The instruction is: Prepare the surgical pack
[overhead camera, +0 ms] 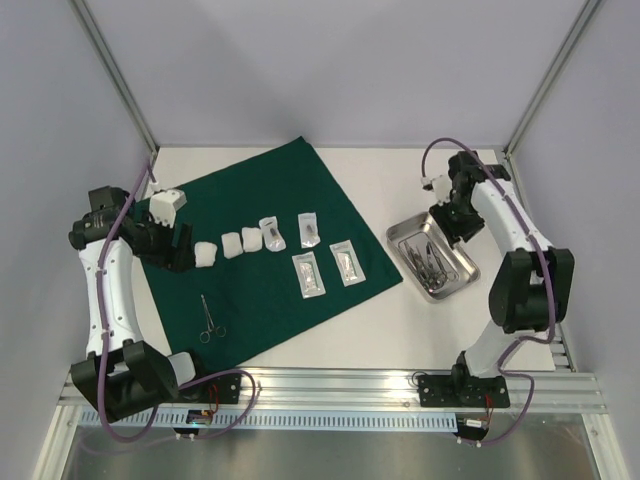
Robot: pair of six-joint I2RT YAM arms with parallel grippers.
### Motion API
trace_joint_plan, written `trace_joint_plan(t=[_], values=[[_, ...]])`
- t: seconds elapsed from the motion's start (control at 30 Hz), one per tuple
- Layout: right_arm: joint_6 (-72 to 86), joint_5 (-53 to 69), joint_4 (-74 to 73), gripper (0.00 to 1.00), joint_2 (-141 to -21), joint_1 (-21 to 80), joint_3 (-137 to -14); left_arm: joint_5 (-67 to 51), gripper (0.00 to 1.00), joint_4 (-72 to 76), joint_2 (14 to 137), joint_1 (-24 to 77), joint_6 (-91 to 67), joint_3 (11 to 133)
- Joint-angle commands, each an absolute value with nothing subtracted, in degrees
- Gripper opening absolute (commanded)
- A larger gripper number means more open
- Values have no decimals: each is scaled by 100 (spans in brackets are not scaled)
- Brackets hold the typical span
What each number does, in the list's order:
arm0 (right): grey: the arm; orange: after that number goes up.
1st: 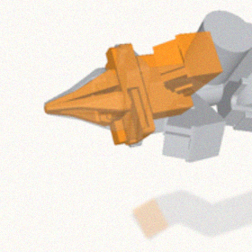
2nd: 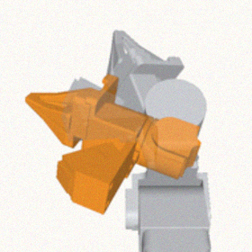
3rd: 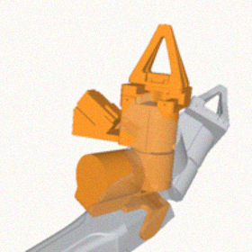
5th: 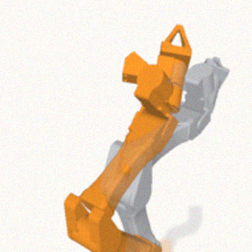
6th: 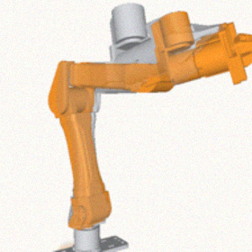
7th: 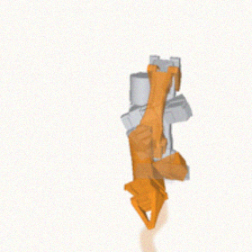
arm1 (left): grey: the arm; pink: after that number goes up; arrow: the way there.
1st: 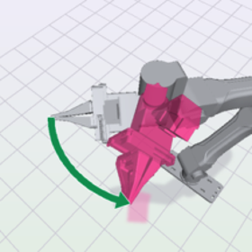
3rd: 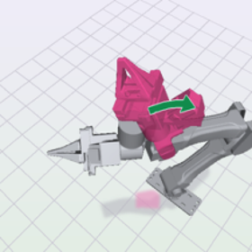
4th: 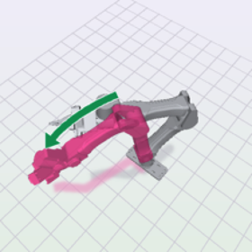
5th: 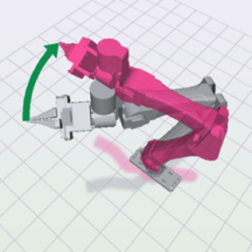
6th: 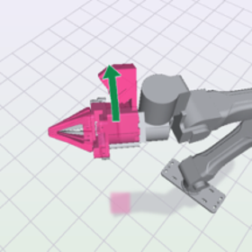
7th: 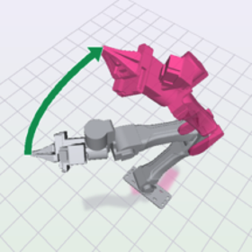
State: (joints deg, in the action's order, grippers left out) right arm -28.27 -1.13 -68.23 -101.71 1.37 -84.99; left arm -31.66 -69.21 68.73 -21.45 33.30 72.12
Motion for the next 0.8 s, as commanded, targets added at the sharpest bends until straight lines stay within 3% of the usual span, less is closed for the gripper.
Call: trace_joint_plan(t=[0.0, 0.27, 0.37, 0.43, 0.57, 0.77], values=[[-2268, -1052, -6461, 44, -9196, 658, -8693, -2315, 81, -6741, 6750, -2162, 3217, 6874], [-153, -1617, -4976, 44, -7683, 2906, -7894, -1196, 80, -6416, 6679, -2162, 2997, 5617], [1210, -1705, -4195, 43, -7112, 3320, -6990, -1108, 67, -6618, 6785, -2162, 2927, 5449], [2080, -1827, -3492, 42, -6602, 3515, -6340, -968, 58, -6653, 6777, -1874, 2839, 5319], [3232, -2495, -2664, 41, -5916, 4085, -4751, -35, 58, -6460, 6855, -407, 2497, 4800], [3823, -2821, -2391, 39, -5590, 4630, -4061, 553, 53, -5889, 7584, -193, 2188, 4641]])
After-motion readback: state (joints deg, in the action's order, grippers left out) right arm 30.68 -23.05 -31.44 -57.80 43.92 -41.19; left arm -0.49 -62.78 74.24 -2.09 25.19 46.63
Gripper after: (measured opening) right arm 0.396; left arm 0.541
